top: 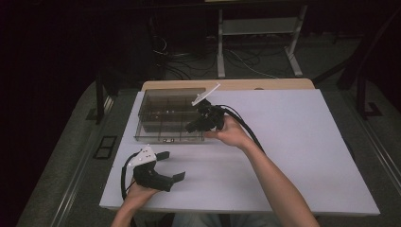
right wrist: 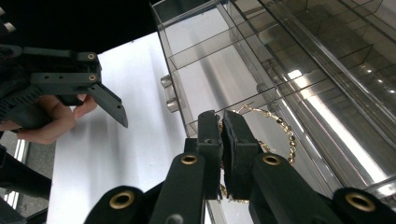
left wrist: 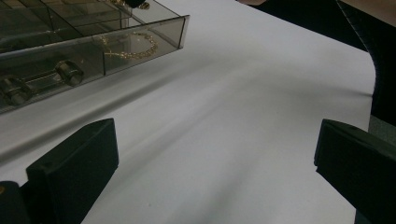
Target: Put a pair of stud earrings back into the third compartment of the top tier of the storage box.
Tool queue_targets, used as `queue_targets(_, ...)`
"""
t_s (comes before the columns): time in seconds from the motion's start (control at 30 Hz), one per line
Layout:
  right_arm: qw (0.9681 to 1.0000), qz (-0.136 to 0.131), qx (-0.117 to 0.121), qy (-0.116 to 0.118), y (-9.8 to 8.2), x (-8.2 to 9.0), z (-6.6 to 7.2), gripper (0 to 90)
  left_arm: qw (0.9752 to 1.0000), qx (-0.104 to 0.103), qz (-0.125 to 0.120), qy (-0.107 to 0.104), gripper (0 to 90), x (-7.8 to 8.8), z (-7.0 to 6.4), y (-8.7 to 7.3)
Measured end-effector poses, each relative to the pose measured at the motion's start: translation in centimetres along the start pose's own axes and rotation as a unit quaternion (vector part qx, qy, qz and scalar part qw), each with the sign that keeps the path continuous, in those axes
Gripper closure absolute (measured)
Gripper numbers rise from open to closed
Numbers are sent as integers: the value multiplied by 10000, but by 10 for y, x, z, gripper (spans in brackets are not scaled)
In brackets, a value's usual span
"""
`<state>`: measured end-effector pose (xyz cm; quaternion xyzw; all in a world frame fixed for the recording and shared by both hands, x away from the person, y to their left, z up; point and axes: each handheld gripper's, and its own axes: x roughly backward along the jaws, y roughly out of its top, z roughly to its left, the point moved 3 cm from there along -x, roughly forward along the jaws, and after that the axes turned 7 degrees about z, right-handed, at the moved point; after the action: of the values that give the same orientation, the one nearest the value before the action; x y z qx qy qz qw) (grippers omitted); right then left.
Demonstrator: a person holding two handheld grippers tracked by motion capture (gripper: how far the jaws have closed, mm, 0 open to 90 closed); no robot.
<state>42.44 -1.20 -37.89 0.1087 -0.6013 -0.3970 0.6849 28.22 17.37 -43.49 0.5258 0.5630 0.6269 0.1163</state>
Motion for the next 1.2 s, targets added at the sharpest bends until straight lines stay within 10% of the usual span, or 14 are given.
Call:
queue_targets(0.47,9995,-235,-215,-72,2,6,0,653,10000,3,-2,-8,0,0,0,0)
queue_targets(1.2,9960,-575,-227,-645,-22,56,8,0,10000,-10,18,-33,0,-2,-1,1)
